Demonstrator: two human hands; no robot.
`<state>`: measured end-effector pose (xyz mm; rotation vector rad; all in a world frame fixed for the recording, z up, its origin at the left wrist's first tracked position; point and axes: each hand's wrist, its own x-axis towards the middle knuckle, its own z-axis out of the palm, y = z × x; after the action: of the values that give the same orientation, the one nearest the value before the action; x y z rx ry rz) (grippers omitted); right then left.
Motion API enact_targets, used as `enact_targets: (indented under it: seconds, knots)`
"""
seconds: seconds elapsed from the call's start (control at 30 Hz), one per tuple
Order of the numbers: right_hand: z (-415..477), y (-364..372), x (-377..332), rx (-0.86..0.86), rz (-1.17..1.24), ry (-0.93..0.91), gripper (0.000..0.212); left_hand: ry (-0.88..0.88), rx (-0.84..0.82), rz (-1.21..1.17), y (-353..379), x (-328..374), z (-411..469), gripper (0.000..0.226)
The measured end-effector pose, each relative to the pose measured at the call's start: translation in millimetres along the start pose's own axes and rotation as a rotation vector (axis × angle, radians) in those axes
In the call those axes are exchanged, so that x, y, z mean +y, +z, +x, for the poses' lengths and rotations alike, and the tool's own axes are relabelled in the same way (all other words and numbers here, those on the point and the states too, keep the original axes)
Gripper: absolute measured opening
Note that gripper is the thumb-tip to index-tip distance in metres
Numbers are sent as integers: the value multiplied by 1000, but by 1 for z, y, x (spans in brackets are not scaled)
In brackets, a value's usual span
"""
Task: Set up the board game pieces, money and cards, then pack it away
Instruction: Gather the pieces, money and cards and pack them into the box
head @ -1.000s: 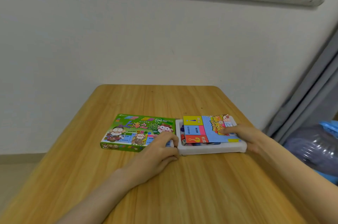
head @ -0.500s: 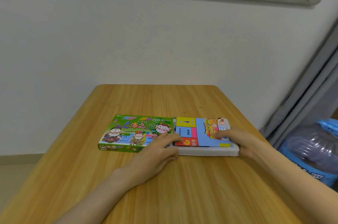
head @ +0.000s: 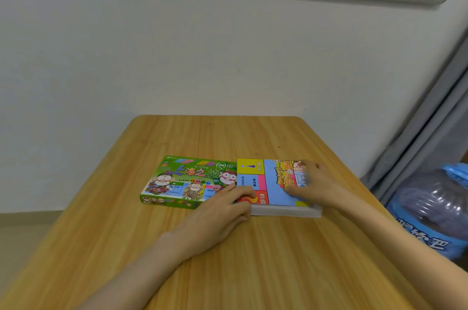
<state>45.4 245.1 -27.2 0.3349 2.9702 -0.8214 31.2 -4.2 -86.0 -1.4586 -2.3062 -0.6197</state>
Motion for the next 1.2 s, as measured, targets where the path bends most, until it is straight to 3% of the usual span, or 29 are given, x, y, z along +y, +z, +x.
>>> enact_targets:
  seconds: [0.13,0.23,0.33,0.43,0.57,0.9,1.03,1.2]
  knots:
    - [-8,8,-10,187,-325,-253,106,6,3,19,1,-1,-2,12]
    - [-10,12,-24,178,-506,-468,90,16,-4,22,1,-2,-1,12]
    - [-2,24,-33,-10,-606,-672,73,6,-18,-49,-1,-2,0,11]
    - [2,28,-30,-213,-507,-615,61,0,-16,-64,-1,-3,-2,11]
    - [-4,21,-22,-249,-583,-551,63,-17,25,-28,-1,-1,-2,12]
    - [-24,-1,-23,-109,-837,-681,76,9,95,32,0,1,-2,14]
    - [-25,-8,-22,-68,-777,-778,102,-1,127,36,0,2,0,16]
    - [-21,-8,-18,-7,-784,-859,94,1,136,34,2,0,0,15]
